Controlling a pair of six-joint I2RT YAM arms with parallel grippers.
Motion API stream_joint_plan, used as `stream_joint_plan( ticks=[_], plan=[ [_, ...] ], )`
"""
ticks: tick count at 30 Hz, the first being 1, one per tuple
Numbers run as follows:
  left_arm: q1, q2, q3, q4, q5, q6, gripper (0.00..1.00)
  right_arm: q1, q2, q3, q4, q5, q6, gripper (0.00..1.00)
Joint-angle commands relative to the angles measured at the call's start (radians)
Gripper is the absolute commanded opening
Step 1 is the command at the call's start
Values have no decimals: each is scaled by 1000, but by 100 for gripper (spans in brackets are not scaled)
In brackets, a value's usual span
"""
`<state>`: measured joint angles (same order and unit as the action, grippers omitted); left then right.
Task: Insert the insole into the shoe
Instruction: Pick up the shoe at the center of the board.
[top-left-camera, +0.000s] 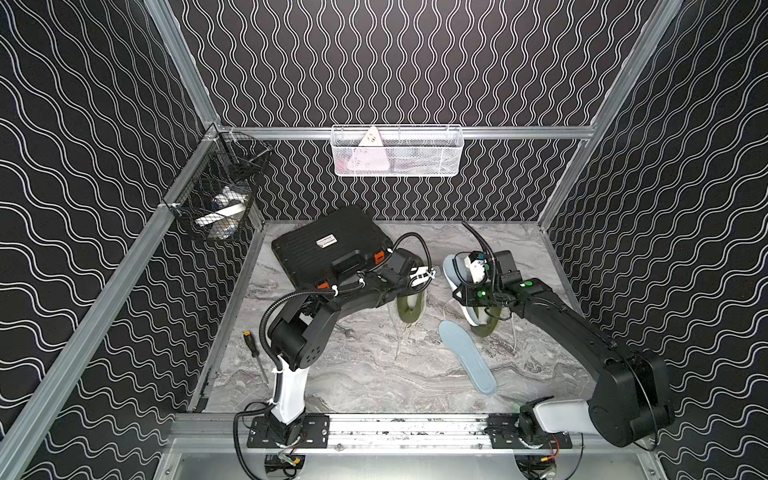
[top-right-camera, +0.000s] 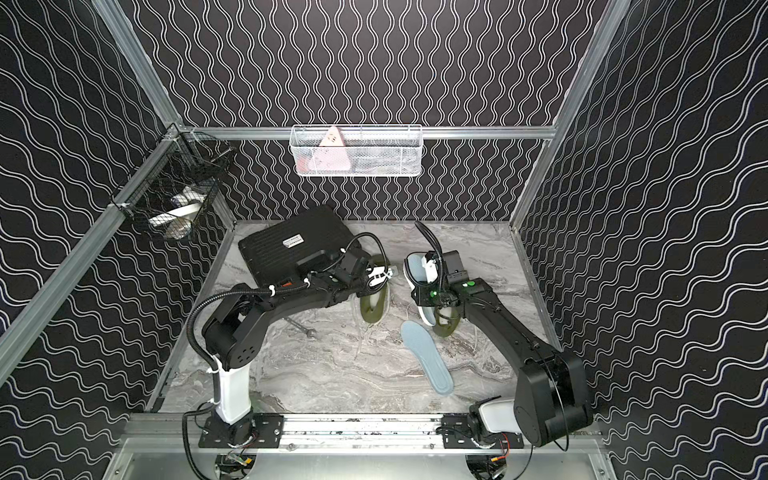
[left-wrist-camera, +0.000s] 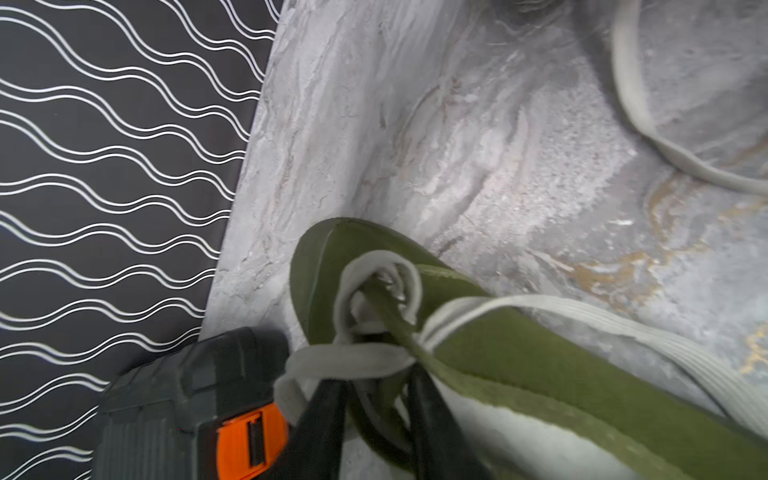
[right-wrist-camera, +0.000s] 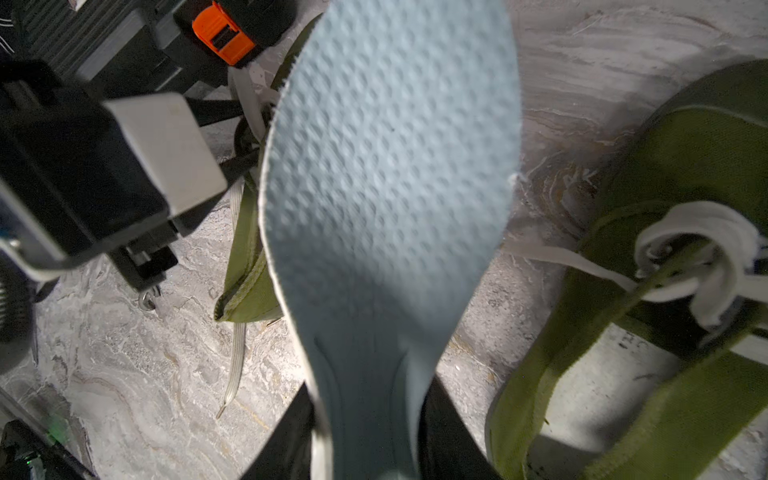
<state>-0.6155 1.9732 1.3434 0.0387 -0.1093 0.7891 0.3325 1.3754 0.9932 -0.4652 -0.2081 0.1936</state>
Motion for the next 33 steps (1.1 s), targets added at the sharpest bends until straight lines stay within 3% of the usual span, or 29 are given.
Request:
stream_joint_plan(
  ticks=[1, 5, 12, 16, 19, 25, 33],
  plan=[
    [-1, -14, 46, -73, -20, -6, 12, -2, 1, 10, -18, -6, -8, 38],
    [1, -12, 170, -314, 8, -56, 0, -2, 2, 14, -25, -4, -9, 38],
    [16, 36, 412, -714, 122, -196, 0, -3, 2, 32, -55, 6, -14, 38],
    [28, 56, 492, -832, 164, -284, 0, -3, 8, 51, -99, -7, -16, 38],
    [38, 11, 448, -822, 180, -322, 0, -3, 3, 58, -126, -16, -23, 38],
    [43, -141, 269, -739, 217, -285, 0, -3, -3, 70, -146, -27, -19, 37],
    [90, -195, 183, -747, 346, -348, 0, 4, 13, 95, -197, -41, -15, 36]
  ],
)
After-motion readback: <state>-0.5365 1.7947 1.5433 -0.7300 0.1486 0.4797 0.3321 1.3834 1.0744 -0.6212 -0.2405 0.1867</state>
